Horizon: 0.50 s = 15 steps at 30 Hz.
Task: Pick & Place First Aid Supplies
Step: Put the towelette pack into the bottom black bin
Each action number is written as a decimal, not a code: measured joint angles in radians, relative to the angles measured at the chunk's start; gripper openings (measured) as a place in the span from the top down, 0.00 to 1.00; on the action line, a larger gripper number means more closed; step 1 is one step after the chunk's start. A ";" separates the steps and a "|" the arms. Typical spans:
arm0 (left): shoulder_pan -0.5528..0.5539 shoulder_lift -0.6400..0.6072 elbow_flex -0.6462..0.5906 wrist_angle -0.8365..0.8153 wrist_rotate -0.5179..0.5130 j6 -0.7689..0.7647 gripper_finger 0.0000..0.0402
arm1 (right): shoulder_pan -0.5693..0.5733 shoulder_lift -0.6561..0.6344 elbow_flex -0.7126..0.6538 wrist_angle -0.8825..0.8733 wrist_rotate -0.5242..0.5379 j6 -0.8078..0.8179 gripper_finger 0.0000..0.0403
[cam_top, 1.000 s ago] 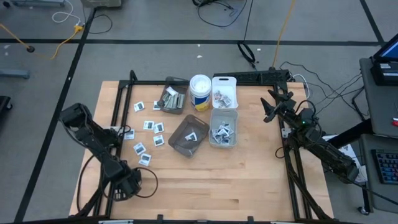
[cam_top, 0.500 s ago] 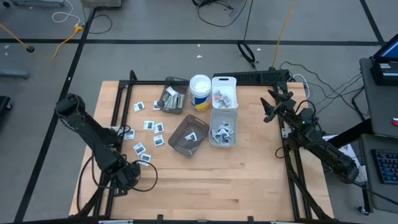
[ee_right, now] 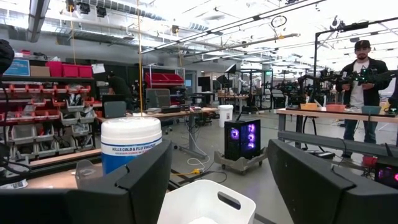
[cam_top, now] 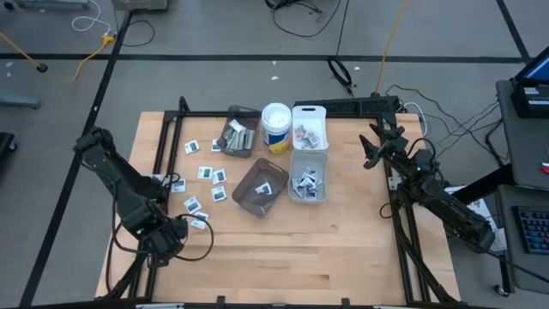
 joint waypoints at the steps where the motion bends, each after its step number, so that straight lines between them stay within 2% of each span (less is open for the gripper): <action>1: 0.000 0.000 0.003 0.000 -0.001 -0.007 1.00 | 0.000 0.000 0.000 0.000 0.000 0.000 0.35; 6: 0.065 0.011 0.023 -0.008 -0.012 0.022 1.00 | 0.000 0.000 0.000 0.000 0.000 0.000 0.35; 15: 0.383 0.105 0.107 -0.055 -0.025 0.302 1.00 | 0.000 0.000 0.000 0.000 0.000 0.000 0.35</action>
